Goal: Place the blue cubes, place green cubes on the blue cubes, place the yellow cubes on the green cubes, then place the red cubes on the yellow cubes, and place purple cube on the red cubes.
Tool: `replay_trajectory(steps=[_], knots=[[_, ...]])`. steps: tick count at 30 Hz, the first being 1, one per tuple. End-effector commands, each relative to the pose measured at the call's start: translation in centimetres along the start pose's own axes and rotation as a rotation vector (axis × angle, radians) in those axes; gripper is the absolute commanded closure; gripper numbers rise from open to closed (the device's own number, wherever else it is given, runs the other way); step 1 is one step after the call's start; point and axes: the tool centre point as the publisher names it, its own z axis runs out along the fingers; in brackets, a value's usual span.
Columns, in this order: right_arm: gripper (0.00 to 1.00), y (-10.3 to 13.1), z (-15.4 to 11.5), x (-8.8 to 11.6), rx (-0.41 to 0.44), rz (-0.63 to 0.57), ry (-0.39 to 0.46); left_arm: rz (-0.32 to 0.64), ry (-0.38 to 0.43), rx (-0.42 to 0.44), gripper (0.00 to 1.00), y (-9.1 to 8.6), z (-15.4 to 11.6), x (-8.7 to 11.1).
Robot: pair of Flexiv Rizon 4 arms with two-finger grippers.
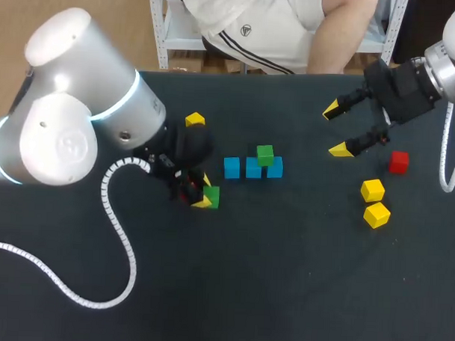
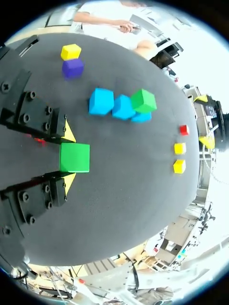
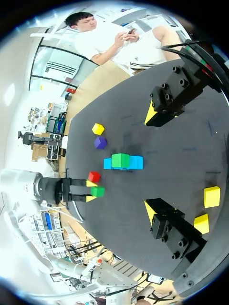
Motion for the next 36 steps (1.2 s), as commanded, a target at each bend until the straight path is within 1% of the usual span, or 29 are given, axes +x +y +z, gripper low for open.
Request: replay_trajectory(steps=[1, 6, 11, 15, 19, 36], knots=[[0.0, 0.1, 0.0, 0.0, 0.002, 0.0, -0.001, -0.009, -0.032, -0.031, 1.0, 1.1, -0.9, -0.1], [0.0, 0.1, 0.0, 0.0, 0.002, 0.0, -0.001, 0.003, -0.039, -0.074, 1.0, 3.1, -1.7, -1.4], [0.0, 0.1, 0.0, 0.0, 0.002, 0.0, -0.001, 0.04, -0.023, -0.064, 1.0, 4.9, -2.0, -3.0], [0.0, 0.1, 0.0, 0.0, 0.002, 0.0, -0.001, 0.076, -0.043, -0.062, 1.0, 6.2, -2.4, -3.5], [0.0, 0.1, 0.0, 0.0, 0.002, 0.0, -0.001, 0.127, -0.007, -0.037, 1.0, 7.1, -2.8, -3.9], [0.0, 0.1, 0.0, 0.0, 0.002, 0.0, -0.001, 0.127, -0.007, -0.037, 1.0, 7.1, -2.8, -3.9]])
